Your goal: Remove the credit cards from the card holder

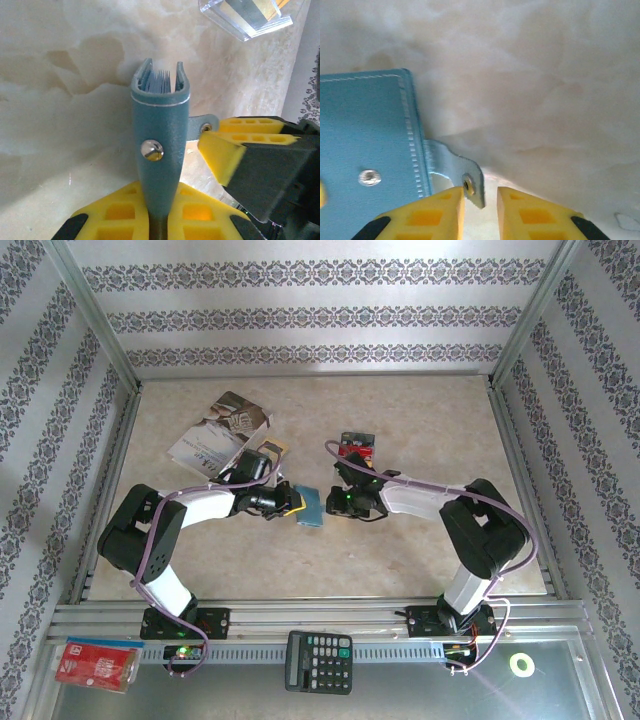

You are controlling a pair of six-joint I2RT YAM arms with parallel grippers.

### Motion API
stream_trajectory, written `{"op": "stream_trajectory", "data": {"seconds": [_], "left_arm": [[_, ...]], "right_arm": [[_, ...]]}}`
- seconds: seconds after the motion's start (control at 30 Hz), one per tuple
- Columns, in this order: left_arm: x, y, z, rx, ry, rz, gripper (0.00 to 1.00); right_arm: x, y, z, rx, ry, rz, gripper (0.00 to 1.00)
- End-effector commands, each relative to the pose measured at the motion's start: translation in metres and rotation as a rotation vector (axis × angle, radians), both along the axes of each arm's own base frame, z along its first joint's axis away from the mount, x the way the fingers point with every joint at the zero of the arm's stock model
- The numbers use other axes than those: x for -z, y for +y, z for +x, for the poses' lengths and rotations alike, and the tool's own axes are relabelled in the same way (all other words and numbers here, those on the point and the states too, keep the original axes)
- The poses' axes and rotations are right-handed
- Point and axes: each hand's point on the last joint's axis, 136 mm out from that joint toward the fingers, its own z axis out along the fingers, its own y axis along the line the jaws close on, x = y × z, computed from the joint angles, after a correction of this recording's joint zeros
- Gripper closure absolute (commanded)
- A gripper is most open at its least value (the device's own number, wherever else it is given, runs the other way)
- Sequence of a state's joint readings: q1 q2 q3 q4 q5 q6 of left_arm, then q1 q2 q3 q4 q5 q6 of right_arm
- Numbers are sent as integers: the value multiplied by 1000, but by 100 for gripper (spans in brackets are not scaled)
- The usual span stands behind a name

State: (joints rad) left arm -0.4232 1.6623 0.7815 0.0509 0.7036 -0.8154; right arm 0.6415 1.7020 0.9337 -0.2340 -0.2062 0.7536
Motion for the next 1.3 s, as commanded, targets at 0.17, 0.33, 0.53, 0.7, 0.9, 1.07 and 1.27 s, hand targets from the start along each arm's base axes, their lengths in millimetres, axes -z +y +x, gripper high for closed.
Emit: {"op": "stream_trajectory", "data": {"seconds": [0.17, 0.33, 0.53, 0.7, 0.9, 1.07, 1.27], "left_arm": [[6, 11, 2, 12, 6, 79, 100], [4, 12, 7, 6, -28, 90, 100], [1, 16, 13, -10, -84, 111, 89], [-11, 35, 21, -79, -145, 207, 61], [-49, 71, 38, -227, -257, 321, 40], [-74, 96, 45, -354, -314, 315, 26], [-89, 112, 44, -407, -358, 294, 15]], "right_arm": [[-8, 18, 12, -42, -17, 118, 73], [-1, 21, 8, -74, 5, 119, 74], [-1, 26, 13, -90, -3, 126, 85], [-14, 19, 17, -76, -61, 104, 97], [-57, 13, 8, -96, -126, 117, 100], [-88, 20, -3, -130, -150, 147, 100], [-115, 42, -1, -172, -199, 185, 100]]}}
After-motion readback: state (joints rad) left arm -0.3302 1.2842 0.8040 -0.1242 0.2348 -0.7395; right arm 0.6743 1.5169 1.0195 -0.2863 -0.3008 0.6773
